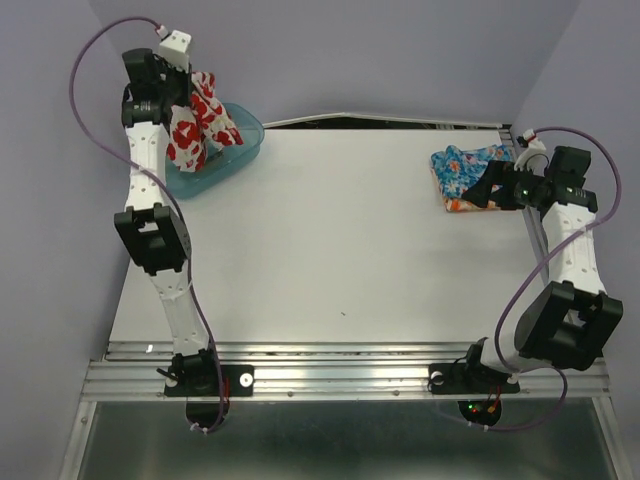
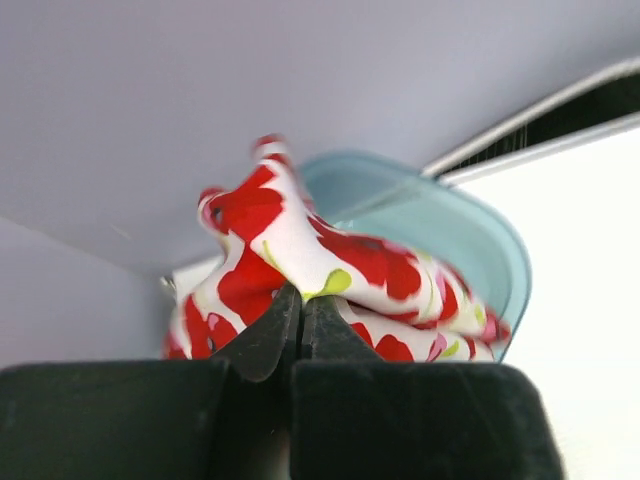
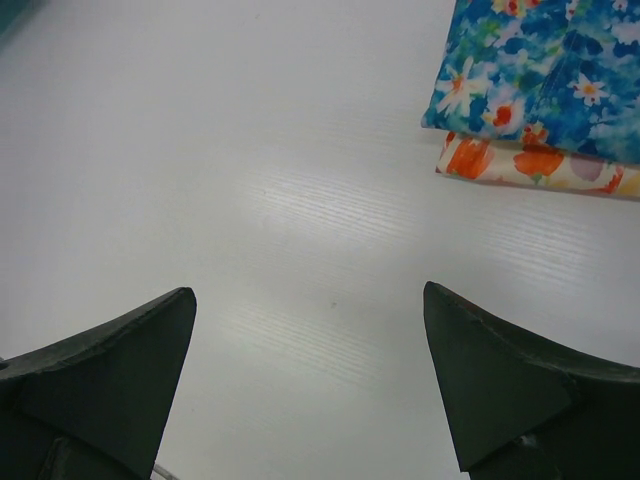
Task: Fold and stack the skirts
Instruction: Grab the skirt from the pile, then move the skirt to the center of the board
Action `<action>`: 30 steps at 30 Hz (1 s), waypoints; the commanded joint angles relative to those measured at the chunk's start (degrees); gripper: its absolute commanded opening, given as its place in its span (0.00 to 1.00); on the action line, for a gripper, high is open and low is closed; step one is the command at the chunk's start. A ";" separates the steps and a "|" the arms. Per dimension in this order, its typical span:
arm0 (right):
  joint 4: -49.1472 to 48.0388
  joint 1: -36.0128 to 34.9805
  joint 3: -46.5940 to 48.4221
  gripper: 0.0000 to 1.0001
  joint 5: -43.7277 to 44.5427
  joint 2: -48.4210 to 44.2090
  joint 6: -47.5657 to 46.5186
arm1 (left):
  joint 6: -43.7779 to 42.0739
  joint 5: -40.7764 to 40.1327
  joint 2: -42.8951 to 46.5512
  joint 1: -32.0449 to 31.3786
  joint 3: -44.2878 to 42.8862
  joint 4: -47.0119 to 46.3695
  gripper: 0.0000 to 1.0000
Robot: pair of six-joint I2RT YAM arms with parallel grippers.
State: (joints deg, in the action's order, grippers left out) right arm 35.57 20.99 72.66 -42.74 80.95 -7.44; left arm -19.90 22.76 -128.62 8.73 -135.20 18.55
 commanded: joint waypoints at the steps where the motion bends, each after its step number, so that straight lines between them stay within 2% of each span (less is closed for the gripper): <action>1: -2.00 0.28 -0.15 1.00 -2.87 -3.86 0.59 | 3.90 6.32 12.24 -0.38 -5.78 -6.94 0.00; 6: -2.09 0.28 -0.24 1.00 -4.54 -4.31 0.59 | 7.94 11.50 17.51 -1.52 -5.70 -6.68 0.00; 9: -1.91 0.28 -0.42 1.00 -6.47 -4.39 0.76 | 9.53 16.77 21.46 -2.84 -2.63 -6.59 0.00; 13: -2.00 0.28 -2.26 1.00 -8.85 -4.57 0.76 | 13.73 28.09 26.48 -4.42 6.93 -6.59 0.00; 17: -2.08 0.28 -3.84 1.00 -10.43 -4.57 0.76 | 13.05 34.61 31.05 -7.84 17.75 -3.62 0.00; 20: -0.60 0.28 -5.51 1.00 -12.80 -4.22 -0.29 | 7.18 34.63 34.21 -13.46 26.02 3.84 0.00; 22: 0.28 0.28 -6.04 1.00 -13.68 -4.04 -0.90 | 5.93 34.37 35.01 -16.36 30.15 5.71 0.00; 23: 0.64 0.28 -6.30 1.00 -13.86 -3.96 -1.52 | 5.84 33.15 35.45 -18.90 34.87 6.06 0.00; 27: 2.13 -0.25 -8.32 0.99 -14.21 -4.04 -3.10 | 6.45 31.21 37.03 -25.07 46.14 5.45 0.00; 30: 2.66 -1.65 -10.52 0.96 -13.60 -4.04 -3.81 | 8.03 28.92 37.56 -29.71 53.35 0.55 0.00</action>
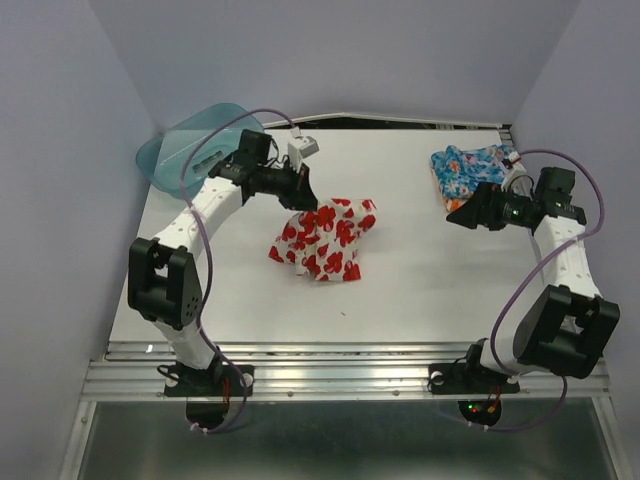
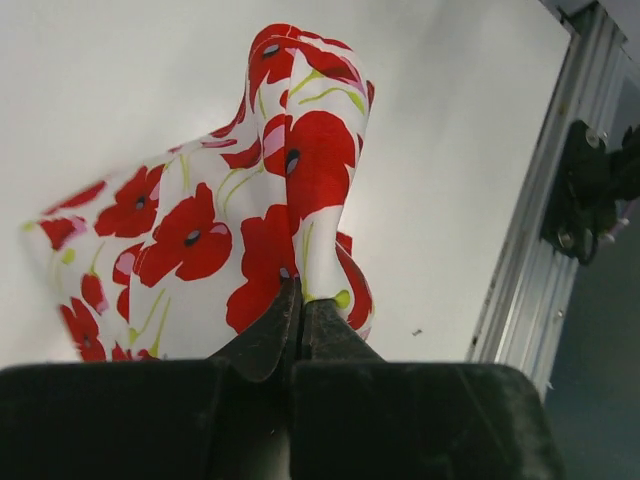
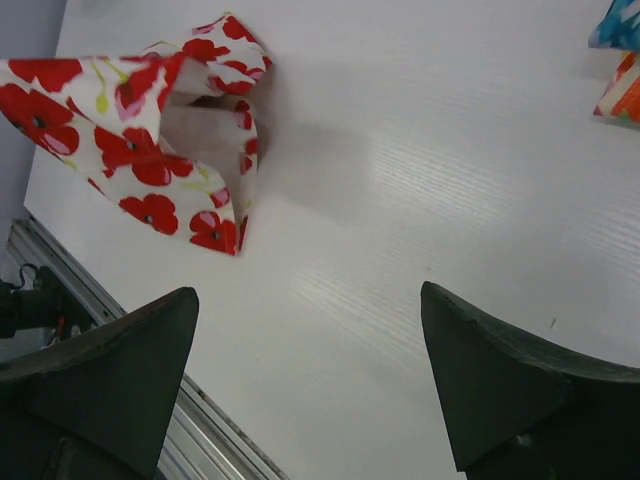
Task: Fold and stack the skirts
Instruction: Move the skirt to the center of the board
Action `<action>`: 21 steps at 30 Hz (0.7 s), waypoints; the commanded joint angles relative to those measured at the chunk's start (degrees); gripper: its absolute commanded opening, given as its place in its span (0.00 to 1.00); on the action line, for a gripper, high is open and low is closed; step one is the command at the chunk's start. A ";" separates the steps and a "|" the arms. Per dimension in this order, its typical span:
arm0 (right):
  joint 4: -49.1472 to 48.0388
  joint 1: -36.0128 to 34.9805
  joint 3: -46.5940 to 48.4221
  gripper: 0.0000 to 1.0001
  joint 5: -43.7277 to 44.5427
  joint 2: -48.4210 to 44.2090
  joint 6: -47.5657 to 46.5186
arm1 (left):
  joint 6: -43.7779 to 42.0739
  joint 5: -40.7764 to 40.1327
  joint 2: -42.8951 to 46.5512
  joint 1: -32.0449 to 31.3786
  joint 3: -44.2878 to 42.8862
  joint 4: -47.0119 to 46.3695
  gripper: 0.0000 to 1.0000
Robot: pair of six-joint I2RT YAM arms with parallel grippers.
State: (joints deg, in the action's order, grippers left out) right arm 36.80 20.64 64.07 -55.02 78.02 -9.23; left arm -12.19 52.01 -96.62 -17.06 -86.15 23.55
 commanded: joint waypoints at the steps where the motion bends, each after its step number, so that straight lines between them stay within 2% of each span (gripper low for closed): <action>1: 1.52 -1.83 -2.54 0.96 -0.97 -1.03 -2.28 | -0.38 -0.76 5.48 -5.08 5.71 -4.83 0.00; 6: 2.05 -5.44 -5.01 0.93 0.53 0.03 -2.89 | -6.17 -9.01 4.51 -11.93 11.35 -3.18 0.00; 8: 1.96 -6.14 -5.54 0.93 0.53 0.64 -2.54 | -12.73 -13.31 4.25 -15.18 13.81 -0.71 0.00; 14: 1.44 -8.60 -6.42 0.90 1.06 4.07 -1.49 | -19.98 -25.00 5.21 -23.71 26.00 -0.78 0.02; 15: 1.35 -9.73 -6.24 0.89 1.50 5.20 -1.05 | -21.03 -25.90 5.65 -25.90 27.16 -1.48 0.06; 16: 1.35 -10.44 -6.07 0.89 1.67 5.82 -0.87 | -21.47 -26.95 6.09 -27.05 28.04 -1.93 0.18; 17: 1.17 -11.06 -5.98 0.88 1.85 6.35 0.00 | -21.56 -29.74 6.53 -29.15 29.71 -2.71 0.24; 18: 0.65 -11.85 -5.98 0.88 2.46 7.31 0.27 | -21.56 -30.64 7.57 -29.69 30.16 -3.59 0.29; 20: 0.38 -14.57 -5.89 0.88 2.99 8.20 0.88 | -20.95 -30.83 8.63 -29.87 29.73 -3.95 0.45; 21: 0.21 -15.54 -5.89 0.88 3.69 9.07 1.15 | -20.69 -31.09 10.03 -29.87 29.29 -4.13 0.48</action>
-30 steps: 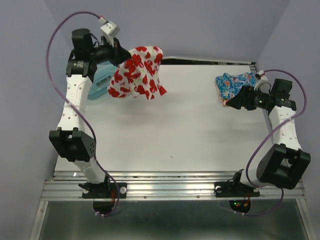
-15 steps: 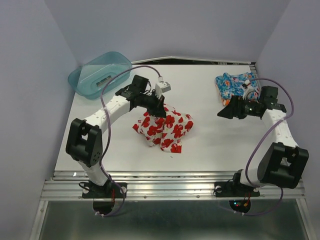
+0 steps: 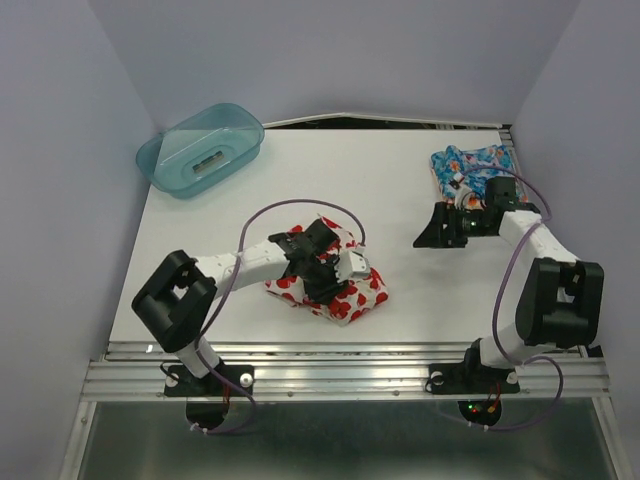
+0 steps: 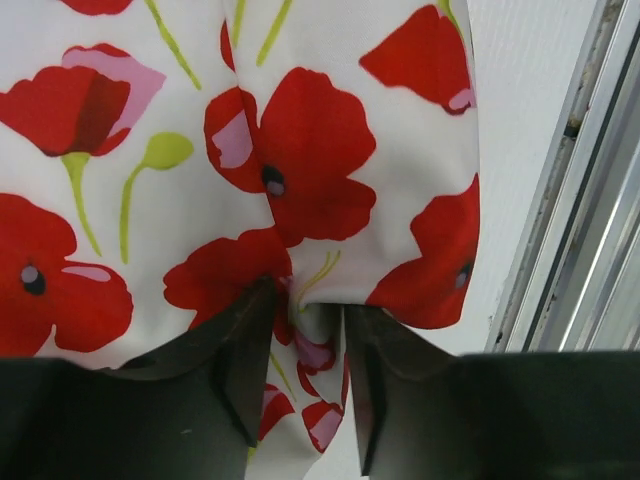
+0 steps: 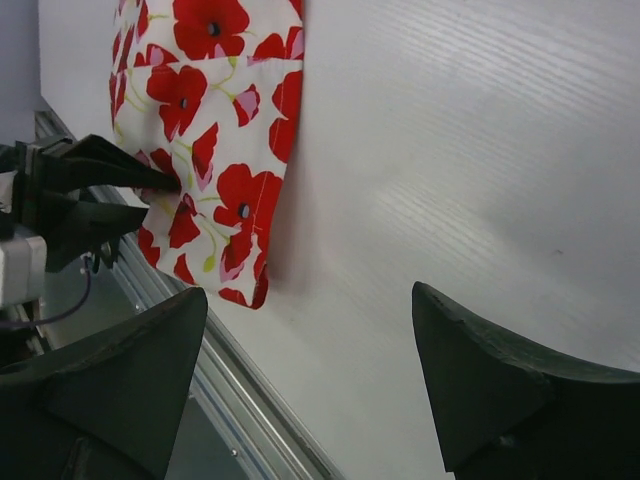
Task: Fold and stack the skirts
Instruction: Move the skirt to the center of the board
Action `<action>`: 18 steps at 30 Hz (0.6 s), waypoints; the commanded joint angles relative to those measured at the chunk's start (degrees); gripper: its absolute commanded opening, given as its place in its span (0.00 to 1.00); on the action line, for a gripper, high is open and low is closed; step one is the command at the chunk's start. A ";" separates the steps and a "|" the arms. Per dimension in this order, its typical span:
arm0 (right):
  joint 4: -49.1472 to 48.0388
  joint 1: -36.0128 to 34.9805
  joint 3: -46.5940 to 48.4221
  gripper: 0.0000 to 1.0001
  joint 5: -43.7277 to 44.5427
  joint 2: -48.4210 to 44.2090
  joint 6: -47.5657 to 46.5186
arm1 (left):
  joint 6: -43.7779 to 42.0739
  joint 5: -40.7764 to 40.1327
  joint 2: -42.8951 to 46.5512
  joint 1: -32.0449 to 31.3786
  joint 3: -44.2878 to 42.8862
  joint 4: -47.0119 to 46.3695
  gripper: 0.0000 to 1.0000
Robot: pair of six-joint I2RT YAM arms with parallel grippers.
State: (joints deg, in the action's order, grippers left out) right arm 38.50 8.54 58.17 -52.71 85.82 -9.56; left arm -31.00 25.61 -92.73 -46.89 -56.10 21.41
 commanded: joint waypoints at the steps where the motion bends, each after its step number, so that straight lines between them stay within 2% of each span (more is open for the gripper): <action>1: -2.02 -4.31 0.01 0.87 1.64 1.71 1.65 | -1.87 -4.51 7.11 0.13 -1.20 -1.72 0.49; 3: -2.64 -6.68 -0.08 0.87 2.43 2.42 2.70 | -2.31 -1.89 10.54 1.27 -3.22 -1.11 0.51; 7: -6.85 -8.97 0.89 0.86 3.66 4.17 5.42 | 0.24 6.37 13.45 10.05 -8.93 1.79 0.55; 10: -11.93 -10.82 3.17 0.86 5.24 7.07 8.76 | 2.79 8.93 11.26 21.54 -14.20 3.45 0.56; 13: -17.03 -13.63 7.12 0.86 8.05 9.62 12.11 | 4.54 8.67 7.40 27.28 -15.62 4.96 0.56; 14: -17.66 -14.33 8.44 0.86 8.58 11.72 12.20 | 4.98 10.50 6.86 31.38 -15.36 5.05 0.56; 18: -16.45 -18.02 16.61 0.85 10.96 16.99 10.36 | 6.66 10.17 4.32 38.18 -13.69 4.43 0.56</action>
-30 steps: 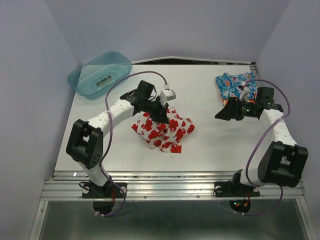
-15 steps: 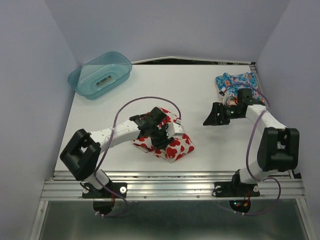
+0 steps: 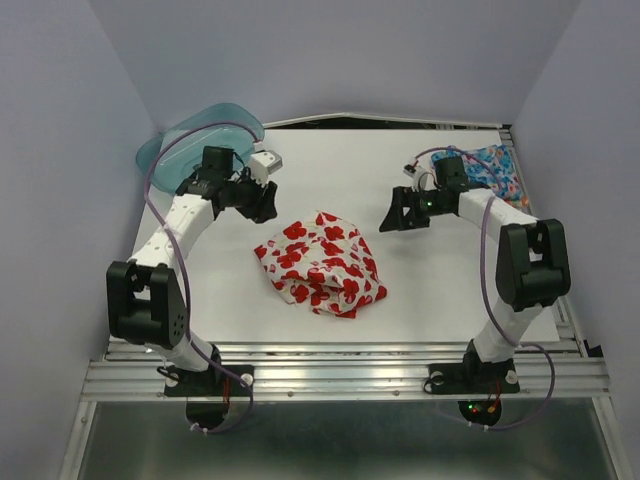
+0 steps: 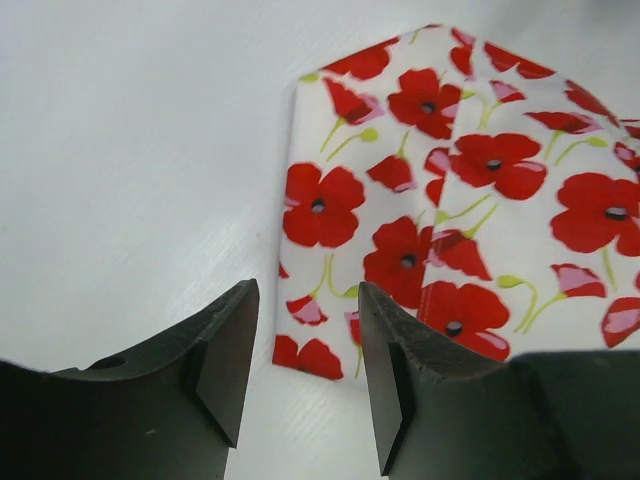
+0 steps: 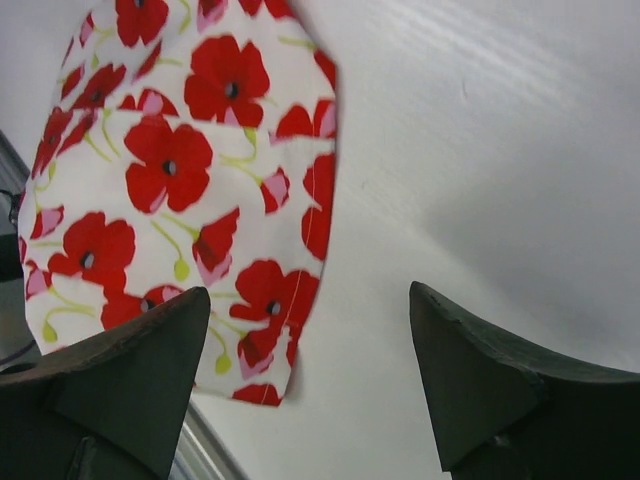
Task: Fold and stack the skirts
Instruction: Move the skirt to the center of the board, then flatten the skirt out
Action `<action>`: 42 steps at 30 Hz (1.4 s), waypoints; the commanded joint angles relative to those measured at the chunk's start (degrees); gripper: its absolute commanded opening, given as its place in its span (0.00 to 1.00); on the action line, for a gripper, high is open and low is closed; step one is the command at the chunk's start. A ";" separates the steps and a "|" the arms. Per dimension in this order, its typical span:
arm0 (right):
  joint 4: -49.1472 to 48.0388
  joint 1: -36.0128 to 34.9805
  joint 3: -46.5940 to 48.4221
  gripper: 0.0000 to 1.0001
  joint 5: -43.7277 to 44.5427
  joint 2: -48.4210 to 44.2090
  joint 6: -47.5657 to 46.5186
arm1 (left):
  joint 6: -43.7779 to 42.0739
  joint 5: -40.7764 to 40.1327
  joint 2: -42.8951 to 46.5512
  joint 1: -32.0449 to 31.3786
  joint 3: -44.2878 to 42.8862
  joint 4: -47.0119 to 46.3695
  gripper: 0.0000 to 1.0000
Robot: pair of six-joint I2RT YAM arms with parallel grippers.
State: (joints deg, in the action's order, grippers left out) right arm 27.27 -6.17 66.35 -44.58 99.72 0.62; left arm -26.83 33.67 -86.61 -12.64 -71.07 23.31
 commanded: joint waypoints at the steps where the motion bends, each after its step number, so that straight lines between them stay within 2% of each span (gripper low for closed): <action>1: -3.29 -4.97 11.23 0.84 3.35 3.89 -0.01 | 2.74 0.97 -2.16 4.47 1.54 2.36 0.56; 4: 3.72 -8.23 14.33 0.84 4.67 5.04 -7.46 | 1.35 -2.38 -3.04 5.96 3.39 3.23 0.56; 6: 6.99 -12.44 15.04 0.84 5.55 3.91 -11.95 | -0.58 -1.86 -2.78 6.49 5.76 3.76 0.56; 12: 12.62 -26.31 11.96 0.95 12.84 -4.62 -16.44 | -7.45 2.44 0.47 8.60 11.91 6.04 0.57; 15: 13.34 -32.73 13.19 0.99 15.82 -5.15 -16.71 | -6.05 5.52 2.22 11.14 12.36 6.13 0.57; 20: 8.87 -39.70 13.11 0.98 29.26 -1.13 -17.93 | -3.49 8.52 3.73 14.84 12.27 6.04 0.56; 24: 7.98 -39.70 15.30 0.84 38.76 4.59 -19.25 | -3.40 7.82 6.27 14.93 13.14 6.57 0.57; 25: 7.72 -39.70 15.74 0.68 42.00 6.52 -19.43 | -3.58 7.20 6.71 14.84 13.32 6.75 0.56; 27: 5.18 -39.70 15.74 0.47 44.39 6.80 -19.61 | -4.45 6.85 7.94 14.84 13.50 7.36 0.57; 28: 4.64 -39.70 16.09 0.30 44.31 6.71 -19.17 | -4.72 6.59 8.21 14.84 13.67 7.36 0.56; 31: 4.29 -36.99 19.60 0.01 40.03 4.70 -14.88 | -5.07 5.88 9.00 14.84 14.11 7.28 0.56; 33: 4.64 -34.53 21.45 0.01 38.70 4.52 -13.11 | -4.73 5.79 9.18 14.93 14.29 7.10 0.56; 36: 6.57 -26.98 21.11 0.01 37.64 4.95 -14.50 | -3.15 5.35 10.05 14.93 14.99 4.92 0.57; 39: 8.41 -18.19 18.30 0.01 31.07 4.96 -15.99 | -2.62 6.23 10.41 14.75 15.78 2.89 0.60; 40: 9.37 -16.08 17.68 0.01 24.43 5.04 -16.53 | -2.44 6.84 10.32 14.67 15.96 1.14 0.64; 41: 10.08 -13.45 16.98 0.01 22.45 5.48 -17.49 | -2.35 7.89 10.23 14.49 16.31 0.08 0.73; 42: 11.31 -12.90 17.32 0.01 20.95 7.83 -19.33 | -2.09 7.99 9.62 13.45 16.40 -0.98 0.73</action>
State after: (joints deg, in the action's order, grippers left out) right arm 34.63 -24.34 84.93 -13.32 106.89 -15.33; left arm -29.76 39.05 -78.61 2.28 -55.64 27.40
